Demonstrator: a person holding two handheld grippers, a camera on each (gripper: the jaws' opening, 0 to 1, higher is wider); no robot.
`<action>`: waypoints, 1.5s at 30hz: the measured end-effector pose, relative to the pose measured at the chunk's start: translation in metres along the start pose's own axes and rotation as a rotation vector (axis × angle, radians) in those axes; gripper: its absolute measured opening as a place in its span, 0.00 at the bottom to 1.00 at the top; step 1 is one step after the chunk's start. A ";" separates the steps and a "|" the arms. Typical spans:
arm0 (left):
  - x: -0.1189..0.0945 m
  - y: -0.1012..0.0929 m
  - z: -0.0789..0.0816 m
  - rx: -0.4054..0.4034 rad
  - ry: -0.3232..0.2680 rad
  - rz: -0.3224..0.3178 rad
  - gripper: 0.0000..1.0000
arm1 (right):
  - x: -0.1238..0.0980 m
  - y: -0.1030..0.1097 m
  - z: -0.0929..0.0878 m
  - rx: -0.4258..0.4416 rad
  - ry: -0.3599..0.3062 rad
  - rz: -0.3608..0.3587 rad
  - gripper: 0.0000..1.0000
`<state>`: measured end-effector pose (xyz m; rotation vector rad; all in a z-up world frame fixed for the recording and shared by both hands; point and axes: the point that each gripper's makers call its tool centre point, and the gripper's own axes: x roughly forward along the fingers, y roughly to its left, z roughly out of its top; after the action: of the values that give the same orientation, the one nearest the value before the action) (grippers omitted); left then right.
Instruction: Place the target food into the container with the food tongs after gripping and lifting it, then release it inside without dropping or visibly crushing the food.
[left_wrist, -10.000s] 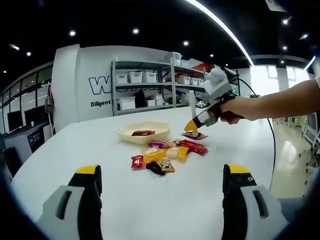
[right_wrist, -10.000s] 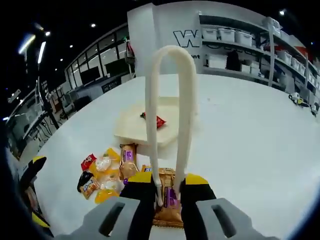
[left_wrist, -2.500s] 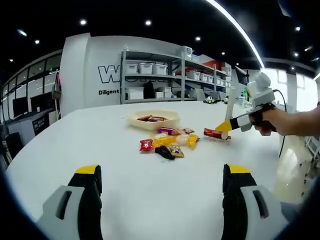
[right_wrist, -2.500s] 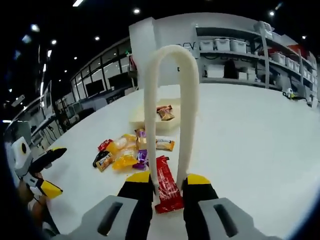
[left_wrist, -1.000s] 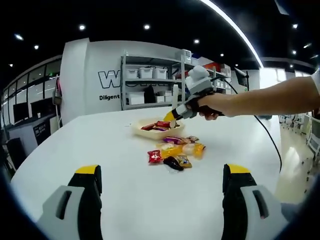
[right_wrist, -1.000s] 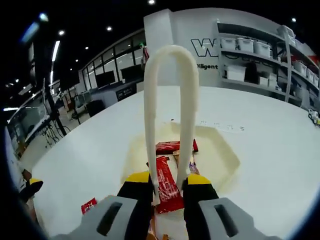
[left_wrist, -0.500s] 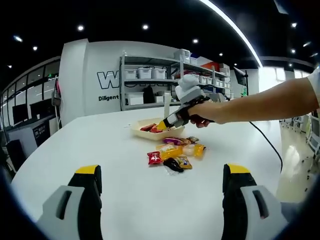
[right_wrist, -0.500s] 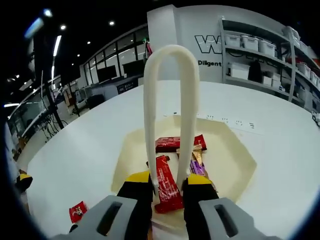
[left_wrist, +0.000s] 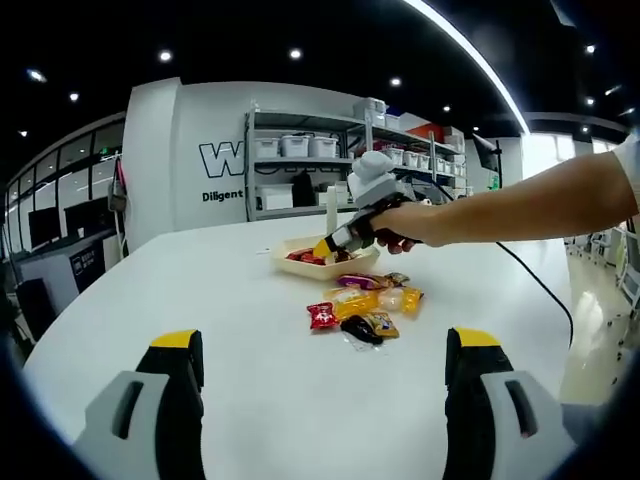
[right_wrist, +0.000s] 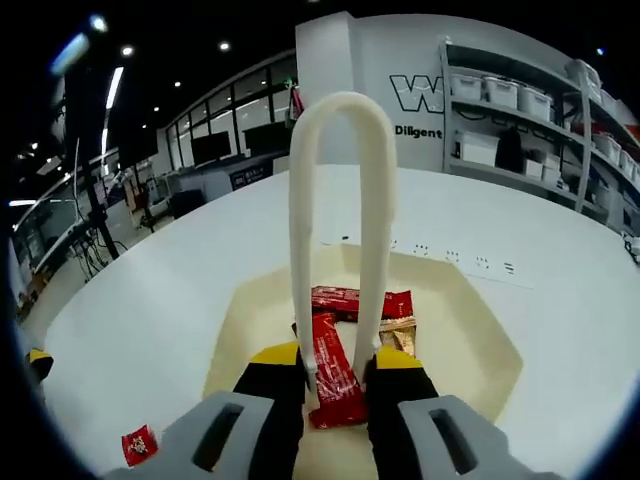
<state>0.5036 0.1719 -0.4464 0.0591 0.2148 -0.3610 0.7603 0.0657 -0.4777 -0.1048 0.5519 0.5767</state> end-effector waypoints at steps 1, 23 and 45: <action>0.000 0.001 0.000 -0.002 -0.001 0.003 0.99 | 0.000 0.000 0.001 -0.001 -0.002 -0.002 0.18; -0.010 -0.009 0.006 0.005 -0.009 0.000 0.99 | -0.064 0.008 0.024 -0.008 -0.070 0.045 0.18; -0.028 -0.031 0.017 0.018 -0.027 -0.001 0.99 | -0.129 -0.005 -0.029 -0.020 -0.005 0.142 0.18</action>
<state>0.4707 0.1508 -0.4244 0.0720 0.1853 -0.3649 0.6594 -0.0081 -0.4354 -0.0839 0.5517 0.7203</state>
